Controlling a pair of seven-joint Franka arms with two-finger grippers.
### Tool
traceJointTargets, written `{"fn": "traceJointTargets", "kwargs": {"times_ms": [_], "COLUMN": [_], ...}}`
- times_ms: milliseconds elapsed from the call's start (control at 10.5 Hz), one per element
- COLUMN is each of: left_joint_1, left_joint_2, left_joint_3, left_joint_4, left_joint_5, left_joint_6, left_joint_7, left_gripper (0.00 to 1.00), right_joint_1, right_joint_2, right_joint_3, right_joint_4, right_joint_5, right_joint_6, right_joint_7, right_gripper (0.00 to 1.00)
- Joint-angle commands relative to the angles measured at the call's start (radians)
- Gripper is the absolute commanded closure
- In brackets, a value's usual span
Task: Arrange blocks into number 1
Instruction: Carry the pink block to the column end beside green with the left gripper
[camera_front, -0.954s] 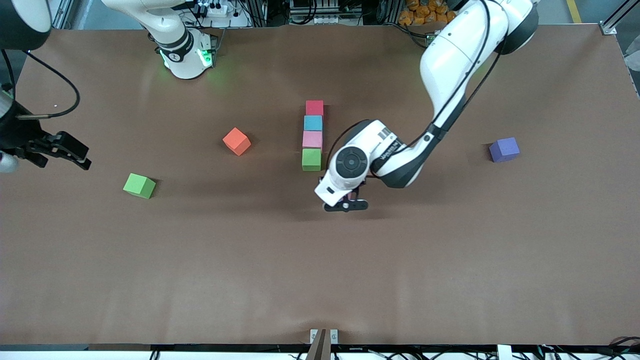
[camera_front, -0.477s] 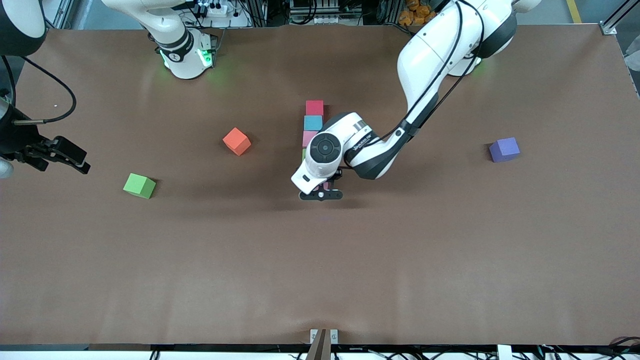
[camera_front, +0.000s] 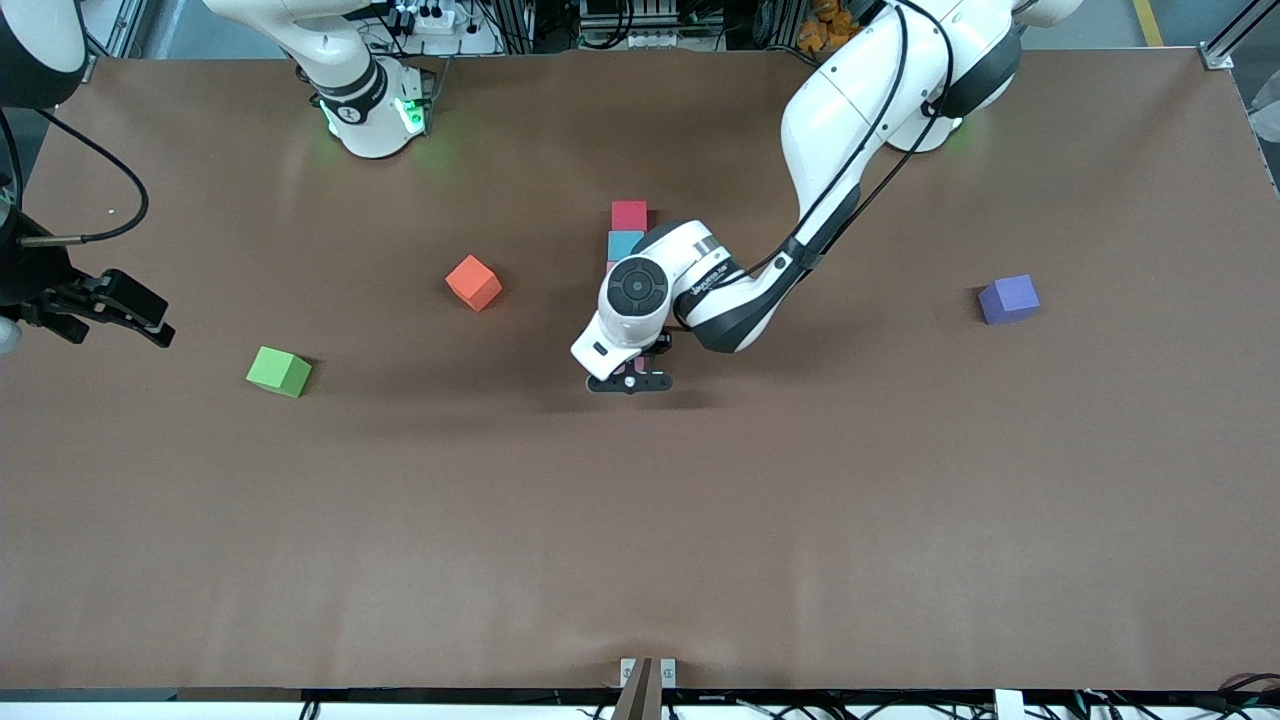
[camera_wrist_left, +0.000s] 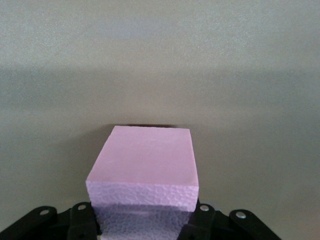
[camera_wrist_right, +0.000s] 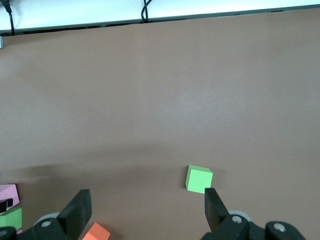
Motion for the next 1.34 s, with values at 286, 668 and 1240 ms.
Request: {"fn": "traceJointTargets", "kwargs": {"times_ms": [286,668,1240], "left_joint_1": [-0.036,-0.053,-0.051], "left_joint_2": [0.017,0.027,0.02], "left_joint_3": [0.027,0.039,0.041], "left_joint_4": [0.024,0.015,0.013], "left_joint_5": [-0.02,-0.02,-0.008], "left_joint_6": [0.001,0.001,-0.03], "left_joint_7": [-0.014,-0.014,-0.01], "left_gripper": [1.0,1.0,1.0], "right_joint_1": [-0.012,-0.015,-0.017], "right_joint_2": [0.018,0.018,0.018], "right_joint_3": [0.006,0.006,0.006], "right_joint_4": [0.031,0.031,0.031], "right_joint_5": [-0.005,-0.005,-0.005], "right_joint_6": [-0.02,-0.02,-0.02], "right_joint_7": [-0.01,-0.019,-0.02], "right_gripper": [0.0,0.0,0.0]}}
